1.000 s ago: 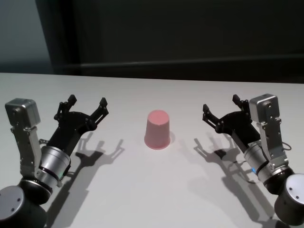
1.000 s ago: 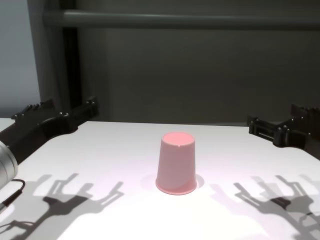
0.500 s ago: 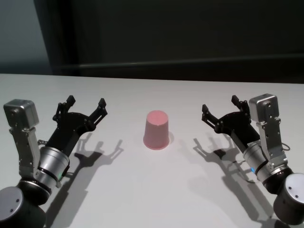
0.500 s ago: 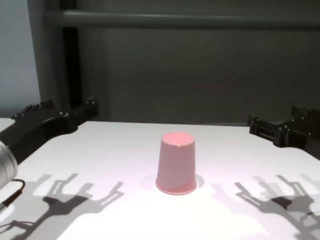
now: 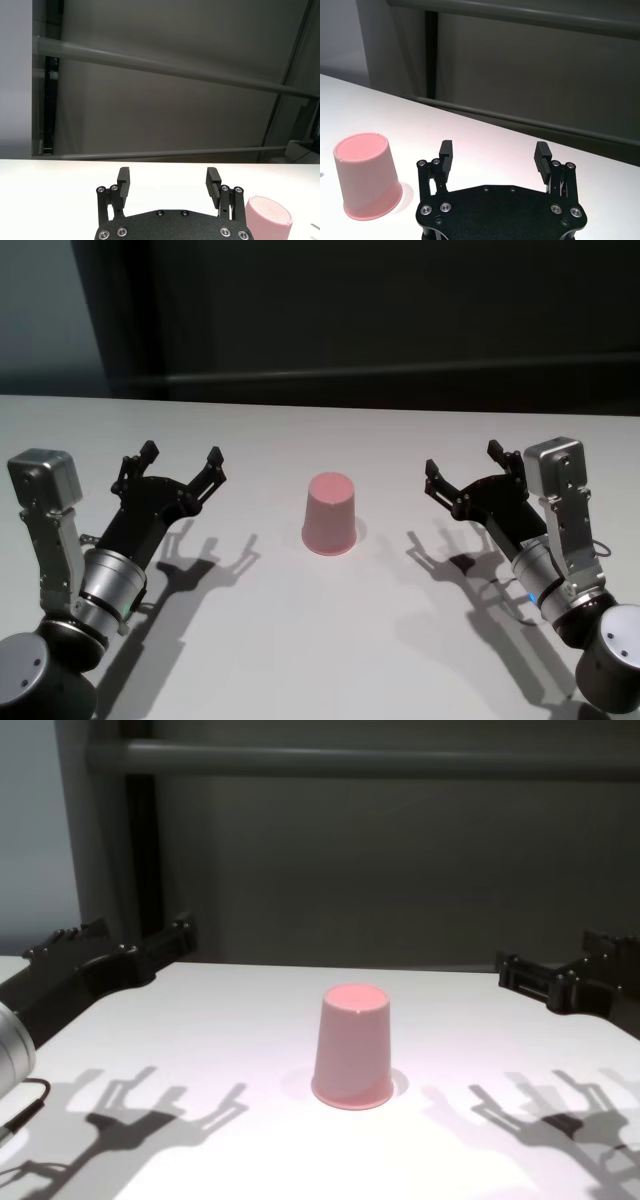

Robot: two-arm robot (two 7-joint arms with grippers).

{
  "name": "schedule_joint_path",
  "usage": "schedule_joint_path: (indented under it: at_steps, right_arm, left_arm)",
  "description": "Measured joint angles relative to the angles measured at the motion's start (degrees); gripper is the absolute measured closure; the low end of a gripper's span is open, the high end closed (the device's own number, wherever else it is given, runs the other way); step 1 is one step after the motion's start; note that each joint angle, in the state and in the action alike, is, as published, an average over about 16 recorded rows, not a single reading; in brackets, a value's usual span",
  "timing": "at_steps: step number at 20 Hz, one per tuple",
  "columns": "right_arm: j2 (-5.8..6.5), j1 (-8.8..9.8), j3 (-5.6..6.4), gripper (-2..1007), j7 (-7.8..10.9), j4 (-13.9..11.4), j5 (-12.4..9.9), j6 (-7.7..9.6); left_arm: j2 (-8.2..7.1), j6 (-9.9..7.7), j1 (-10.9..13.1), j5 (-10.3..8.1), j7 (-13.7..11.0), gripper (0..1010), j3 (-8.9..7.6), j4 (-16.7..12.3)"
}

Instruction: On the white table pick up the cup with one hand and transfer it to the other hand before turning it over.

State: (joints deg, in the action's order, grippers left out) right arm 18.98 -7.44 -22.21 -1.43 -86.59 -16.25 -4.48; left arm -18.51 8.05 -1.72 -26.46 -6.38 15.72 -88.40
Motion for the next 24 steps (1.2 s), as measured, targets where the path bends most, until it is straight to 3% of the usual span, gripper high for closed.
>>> schedule_joint_path:
  at_steps: [24]
  right_arm:
    - [0.12,-0.04,-0.13,3,-0.16,-0.1,0.2,0.0]
  left_arm:
    - [0.0,0.0,0.0,0.0,0.0,7,0.0,0.0]
